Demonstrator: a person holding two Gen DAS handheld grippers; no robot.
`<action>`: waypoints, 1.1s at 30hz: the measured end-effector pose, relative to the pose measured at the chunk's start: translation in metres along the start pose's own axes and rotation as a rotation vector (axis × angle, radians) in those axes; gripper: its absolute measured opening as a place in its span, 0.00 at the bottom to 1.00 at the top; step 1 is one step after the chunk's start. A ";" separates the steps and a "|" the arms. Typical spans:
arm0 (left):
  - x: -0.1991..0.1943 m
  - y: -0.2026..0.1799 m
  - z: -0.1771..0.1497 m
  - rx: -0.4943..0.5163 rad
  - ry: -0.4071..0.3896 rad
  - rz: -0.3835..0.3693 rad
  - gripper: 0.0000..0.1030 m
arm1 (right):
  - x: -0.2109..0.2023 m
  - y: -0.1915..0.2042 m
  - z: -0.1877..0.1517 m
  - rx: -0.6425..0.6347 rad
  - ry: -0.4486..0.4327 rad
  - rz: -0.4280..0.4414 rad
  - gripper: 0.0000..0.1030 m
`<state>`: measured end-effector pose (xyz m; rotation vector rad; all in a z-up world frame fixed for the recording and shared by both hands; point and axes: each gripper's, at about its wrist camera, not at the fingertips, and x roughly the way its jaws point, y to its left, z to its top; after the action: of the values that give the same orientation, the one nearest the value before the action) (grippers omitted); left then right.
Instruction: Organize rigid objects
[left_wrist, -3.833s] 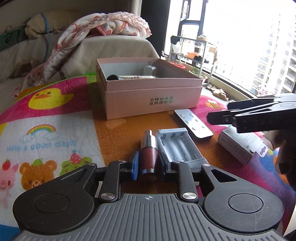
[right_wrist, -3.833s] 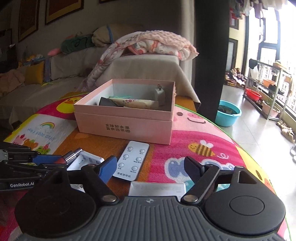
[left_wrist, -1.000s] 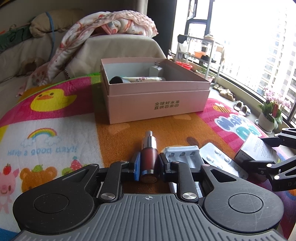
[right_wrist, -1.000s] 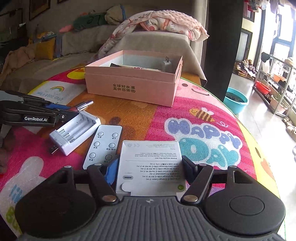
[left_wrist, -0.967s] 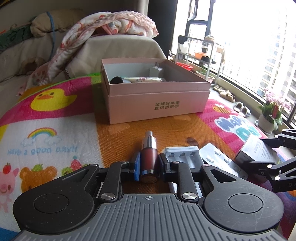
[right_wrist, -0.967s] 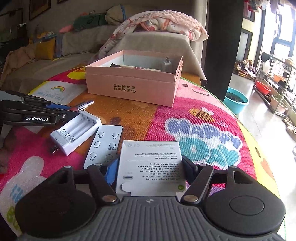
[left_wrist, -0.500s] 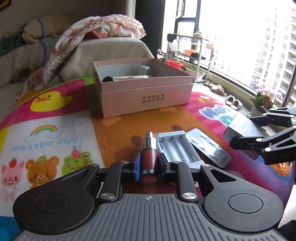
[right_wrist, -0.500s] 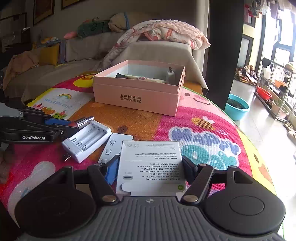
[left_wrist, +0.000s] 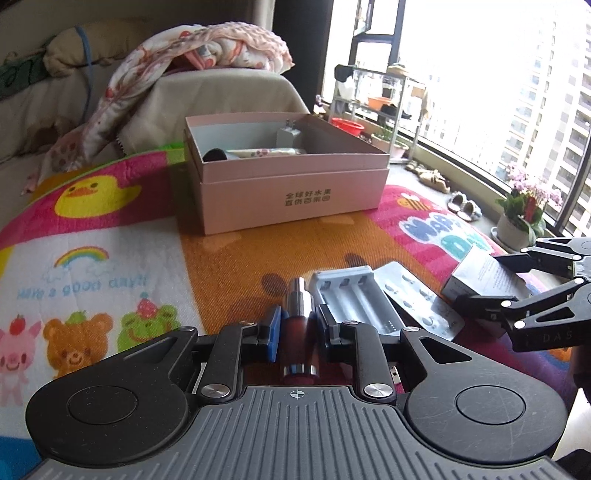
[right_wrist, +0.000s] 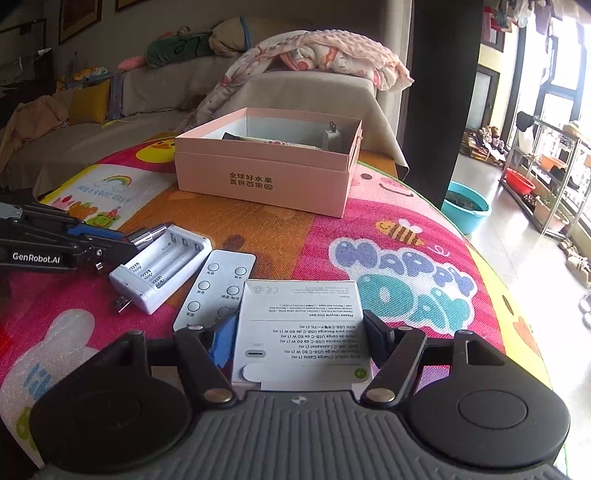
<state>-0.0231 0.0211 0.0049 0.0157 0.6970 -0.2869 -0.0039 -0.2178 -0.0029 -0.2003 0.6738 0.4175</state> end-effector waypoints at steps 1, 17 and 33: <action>0.005 -0.001 0.002 0.009 0.011 0.009 0.24 | 0.002 0.000 -0.001 0.001 0.008 0.000 0.67; -0.021 0.006 0.031 0.063 -0.138 -0.034 0.23 | -0.016 -0.010 0.028 0.026 -0.088 0.017 0.67; 0.003 0.042 0.122 -0.047 -0.222 -0.058 0.24 | 0.002 -0.017 0.116 0.081 -0.203 0.038 0.78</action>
<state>0.0671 0.0477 0.0932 -0.0801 0.4838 -0.3223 0.0707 -0.1963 0.0856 -0.0674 0.4943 0.4400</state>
